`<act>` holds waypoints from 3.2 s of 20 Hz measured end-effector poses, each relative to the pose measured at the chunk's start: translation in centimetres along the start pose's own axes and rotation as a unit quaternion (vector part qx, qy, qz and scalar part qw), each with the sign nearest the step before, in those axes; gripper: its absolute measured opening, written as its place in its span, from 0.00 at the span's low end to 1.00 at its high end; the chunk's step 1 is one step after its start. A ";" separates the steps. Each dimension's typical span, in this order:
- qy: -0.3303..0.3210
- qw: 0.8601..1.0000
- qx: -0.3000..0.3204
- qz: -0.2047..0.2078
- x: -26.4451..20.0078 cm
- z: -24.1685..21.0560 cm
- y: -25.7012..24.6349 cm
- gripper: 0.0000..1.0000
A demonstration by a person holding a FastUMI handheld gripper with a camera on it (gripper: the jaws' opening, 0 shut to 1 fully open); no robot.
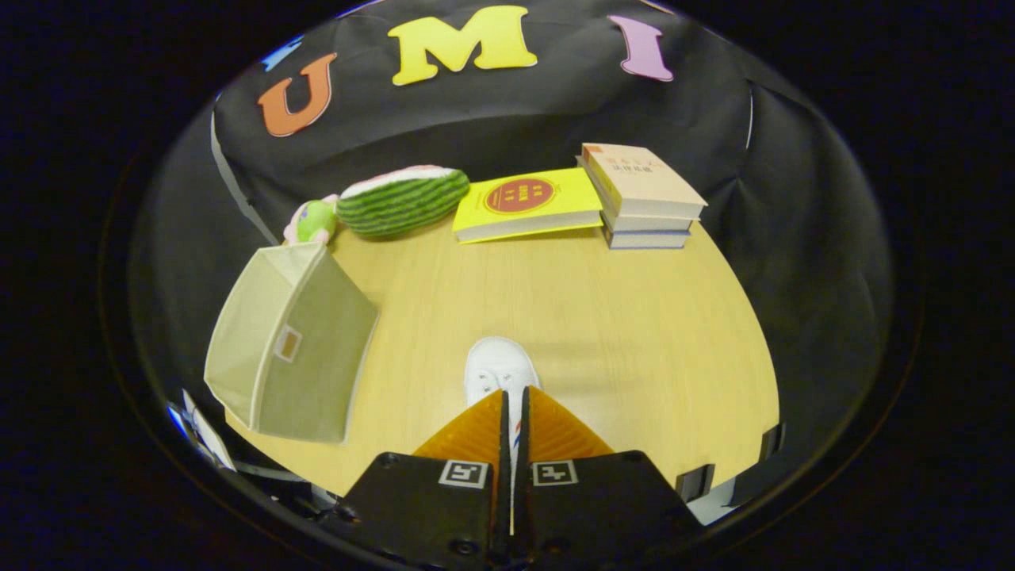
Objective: Open the storage box then place both shoes into the box .Put the left shoe in first, then the right shoe, with the right side of both shoes facing outward in a uniform manner.
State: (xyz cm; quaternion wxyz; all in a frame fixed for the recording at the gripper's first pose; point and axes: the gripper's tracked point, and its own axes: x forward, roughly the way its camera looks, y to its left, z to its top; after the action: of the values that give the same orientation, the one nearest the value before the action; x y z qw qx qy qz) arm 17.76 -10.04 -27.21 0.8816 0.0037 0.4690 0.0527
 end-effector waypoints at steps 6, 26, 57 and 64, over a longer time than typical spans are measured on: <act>0.077 0.997 -0.029 -0.013 5.5 -4.9 -1.4 0.90; 0.086 0.992 0.068 0.059 2.3 -4.9 3.2 0.05; -0.136 0.984 0.101 0.054 -4.8 9.2 25.0 1.00; -0.261 0.964 0.047 0.003 -12.8 11.8 22.3 1.00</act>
State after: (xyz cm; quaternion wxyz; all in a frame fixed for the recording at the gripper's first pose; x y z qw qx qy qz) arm 18.42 11.41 -8.73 0.9722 0.0598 0.2243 0.0301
